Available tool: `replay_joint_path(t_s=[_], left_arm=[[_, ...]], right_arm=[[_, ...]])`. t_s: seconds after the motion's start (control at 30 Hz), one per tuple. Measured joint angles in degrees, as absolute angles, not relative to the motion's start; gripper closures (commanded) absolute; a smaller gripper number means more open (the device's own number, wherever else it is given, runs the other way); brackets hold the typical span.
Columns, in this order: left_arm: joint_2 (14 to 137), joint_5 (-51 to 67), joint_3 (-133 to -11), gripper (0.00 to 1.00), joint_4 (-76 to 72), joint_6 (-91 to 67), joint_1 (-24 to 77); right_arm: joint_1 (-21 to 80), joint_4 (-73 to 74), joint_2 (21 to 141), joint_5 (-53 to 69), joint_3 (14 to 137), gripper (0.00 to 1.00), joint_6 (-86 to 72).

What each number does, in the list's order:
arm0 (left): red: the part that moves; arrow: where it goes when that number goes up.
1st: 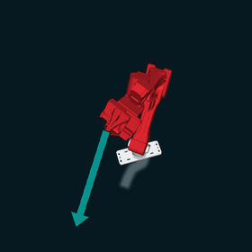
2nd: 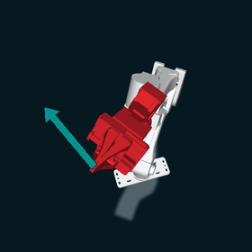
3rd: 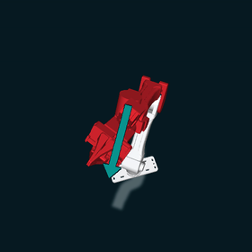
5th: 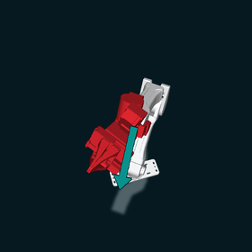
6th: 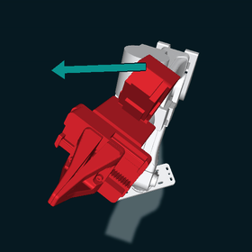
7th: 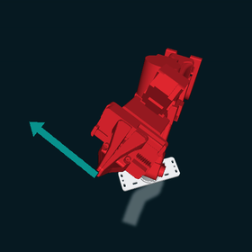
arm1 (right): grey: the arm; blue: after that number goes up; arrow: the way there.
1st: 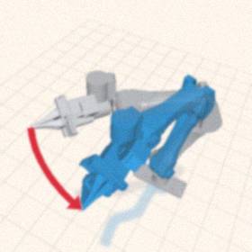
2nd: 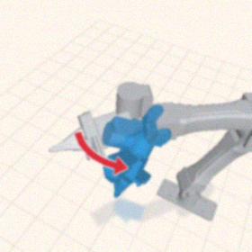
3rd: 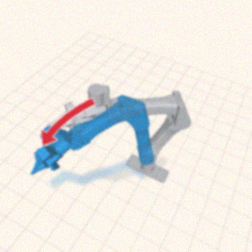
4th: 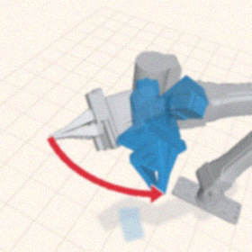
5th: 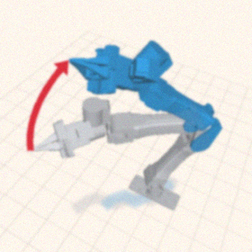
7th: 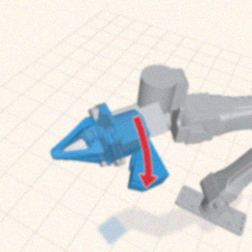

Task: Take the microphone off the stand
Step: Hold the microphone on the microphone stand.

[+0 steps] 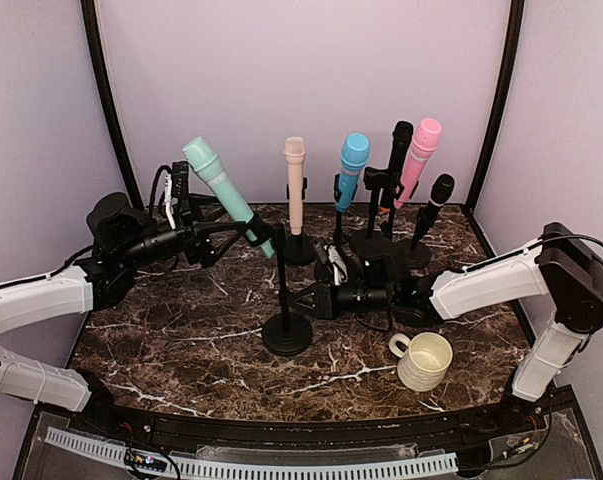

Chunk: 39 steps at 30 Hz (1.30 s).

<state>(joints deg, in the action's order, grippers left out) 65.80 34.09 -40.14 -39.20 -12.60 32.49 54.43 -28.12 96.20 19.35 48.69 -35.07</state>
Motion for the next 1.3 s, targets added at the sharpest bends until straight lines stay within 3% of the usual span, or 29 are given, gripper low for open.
replay_joint_path(t_s=[0.67, 0.87, 0.93, 1.3], left_arm=[[62.3, 23.16, -40.4, 0.09, -42.0, -14.85, 33.01], [63.22, 22.2, -44.23, 0.23, -38.0, -14.02, 33.01], [63.26, 22.2, -45.5, 0.37, -36.45, -13.43, 33.01], [63.31, 25.52, -51.37, 0.72, -26.98, -10.09, 34.3]], right_arm=[[57.78, -20.93, 94.45, 9.26, 50.92, 0.87, -28.01], [58.26, -19.46, 94.45, 8.43, 51.77, 0.87, -27.4], [58.41, -19.16, 94.45, 7.97, 51.96, 0.87, -27.2], [59.55, -15.94, 94.52, 4.38, 53.78, 0.87, -25.8]])
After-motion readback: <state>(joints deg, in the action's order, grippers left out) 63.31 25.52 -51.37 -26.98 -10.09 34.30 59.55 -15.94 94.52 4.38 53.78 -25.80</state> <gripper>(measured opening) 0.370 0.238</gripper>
